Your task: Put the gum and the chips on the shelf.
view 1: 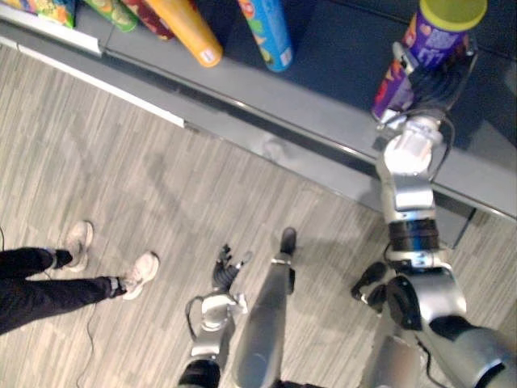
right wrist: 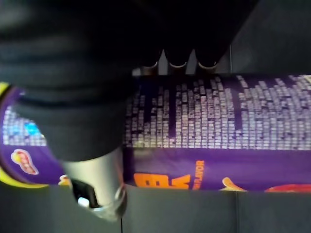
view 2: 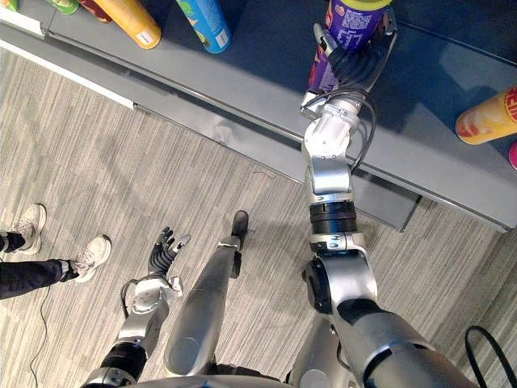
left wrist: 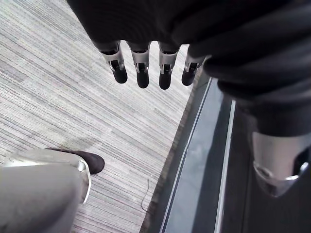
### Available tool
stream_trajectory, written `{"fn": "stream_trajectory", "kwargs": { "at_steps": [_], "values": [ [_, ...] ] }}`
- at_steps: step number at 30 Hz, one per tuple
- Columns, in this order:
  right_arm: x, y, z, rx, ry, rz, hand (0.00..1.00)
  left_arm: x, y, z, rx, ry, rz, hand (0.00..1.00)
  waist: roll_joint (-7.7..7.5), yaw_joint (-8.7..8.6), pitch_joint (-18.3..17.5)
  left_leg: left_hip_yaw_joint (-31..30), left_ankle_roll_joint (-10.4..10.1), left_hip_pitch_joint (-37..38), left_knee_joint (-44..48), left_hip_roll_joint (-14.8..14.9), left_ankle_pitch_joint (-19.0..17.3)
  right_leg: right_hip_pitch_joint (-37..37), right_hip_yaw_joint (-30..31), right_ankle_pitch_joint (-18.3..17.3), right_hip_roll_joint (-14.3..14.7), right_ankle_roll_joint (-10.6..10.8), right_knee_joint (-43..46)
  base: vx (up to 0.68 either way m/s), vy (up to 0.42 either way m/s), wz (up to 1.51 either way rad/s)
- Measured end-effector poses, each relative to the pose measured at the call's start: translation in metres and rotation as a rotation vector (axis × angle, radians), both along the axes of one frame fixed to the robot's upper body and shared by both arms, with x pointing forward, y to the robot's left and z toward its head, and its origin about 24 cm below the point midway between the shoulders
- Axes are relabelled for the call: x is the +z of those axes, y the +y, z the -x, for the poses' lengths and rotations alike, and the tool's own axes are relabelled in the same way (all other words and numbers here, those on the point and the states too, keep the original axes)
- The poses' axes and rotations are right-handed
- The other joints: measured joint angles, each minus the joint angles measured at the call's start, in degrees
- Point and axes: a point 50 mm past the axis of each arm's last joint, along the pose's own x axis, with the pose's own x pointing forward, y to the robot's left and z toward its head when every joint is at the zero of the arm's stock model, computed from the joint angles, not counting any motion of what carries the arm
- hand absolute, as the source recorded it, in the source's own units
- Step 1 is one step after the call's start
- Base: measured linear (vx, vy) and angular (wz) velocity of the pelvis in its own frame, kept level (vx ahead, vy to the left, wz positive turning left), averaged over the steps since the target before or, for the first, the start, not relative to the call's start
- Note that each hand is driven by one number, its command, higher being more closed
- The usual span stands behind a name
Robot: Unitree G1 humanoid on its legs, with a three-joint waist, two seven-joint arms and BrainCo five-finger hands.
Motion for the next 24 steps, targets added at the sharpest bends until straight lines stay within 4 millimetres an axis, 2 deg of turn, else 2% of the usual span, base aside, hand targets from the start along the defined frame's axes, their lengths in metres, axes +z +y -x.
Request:
{"fn": "stream_trajectory", "kwargs": {
  "at_steps": [9, 10, 19, 24],
  "values": [
    [-0.002, 0.003, -0.002, 0.01, 0.01, 0.003, 1.0, 0.0, -0.006, 0.0, -0.013, -0.001, 0.009, 0.0, 0.19, -0.05, -0.06, 0.49, 0.03, -1.19, 1.36, 0.2, -0.36, -1.46, 0.94, -0.08, 0.07, -0.15, 0.99, 0.01, -0.036, -0.03],
    [-0.001, 0.004, -0.002, 0.014, 0.005, 0.008, 0.0, 0.0, -0.006, 0.0, -0.012, -0.003, 0.009, 0.0, 0.2, -0.05, -0.07, 0.62, 0.03, -1.53, 1.53, 0.22, -0.38, -1.9, 1.18, -0.09, 0.07, -0.16, 1.09, 0.01, -0.04, -0.05],
    [-0.02, 0.022, -0.014, 0.099, 0.11, 0.104, 0.0, -0.001, -0.005, 0.0, -0.011, -0.002, 0.01, 0.0, 0.19, -0.24, -0.09, 0.69, 0.0, -1.78, 2.15, 0.89, -0.56, -2.05, 1.35, -0.08, 0.73, -0.22, 1.15, 0.03, -0.053, -0.03],
    [-0.042, 0.026, -0.016, 0.134, 0.181, 0.114, 0.0, -0.004, -0.005, 0.002, -0.023, 0.012, 0.014, 0.0, 0.14, -0.61, -0.12, 0.94, -0.01, -1.55, 3.11, 1.39, -0.7, -1.69, 1.68, -0.04, 1.31, -0.27, 1.03, 0.05, -0.05, -0.04]
  ]
}}
